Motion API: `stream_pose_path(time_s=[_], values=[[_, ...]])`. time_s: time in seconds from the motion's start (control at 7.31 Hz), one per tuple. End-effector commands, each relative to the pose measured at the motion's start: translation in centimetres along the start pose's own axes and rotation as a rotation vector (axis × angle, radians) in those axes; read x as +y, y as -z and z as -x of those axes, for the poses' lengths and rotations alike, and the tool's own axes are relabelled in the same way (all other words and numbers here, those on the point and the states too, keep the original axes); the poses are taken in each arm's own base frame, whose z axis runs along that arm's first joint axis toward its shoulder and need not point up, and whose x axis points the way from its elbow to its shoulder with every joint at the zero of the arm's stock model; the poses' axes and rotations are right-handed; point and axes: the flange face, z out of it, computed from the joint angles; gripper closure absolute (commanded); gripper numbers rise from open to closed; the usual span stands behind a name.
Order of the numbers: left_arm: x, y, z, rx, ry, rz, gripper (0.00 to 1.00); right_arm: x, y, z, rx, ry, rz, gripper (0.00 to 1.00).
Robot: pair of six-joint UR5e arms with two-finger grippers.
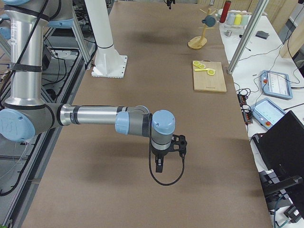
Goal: Hang cup on storage rack
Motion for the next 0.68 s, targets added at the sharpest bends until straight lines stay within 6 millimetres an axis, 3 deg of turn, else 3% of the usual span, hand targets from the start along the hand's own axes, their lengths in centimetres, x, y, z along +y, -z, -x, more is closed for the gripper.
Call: stream_pose_path(time_s=[0.0, 0.27, 0.55], values=[[1.1, 1.9, 1.6, 0.059, 0.126, 0.070, 0.01, 0.0, -0.1, -0.1, -0.001, 0.001, 0.003, 0.00], [4.1, 1.7, 2.8, 0.092, 0.199, 0.107, 0.01, 0.5, -0.6, -0.4, -0.002, -0.007, 0.012, 0.00], [6.1, 3.7, 2.6, 0.118, 0.229, 0.086, 0.01, 0.7, -0.7, -0.6, -0.002, -0.013, 0.015, 0.00]])
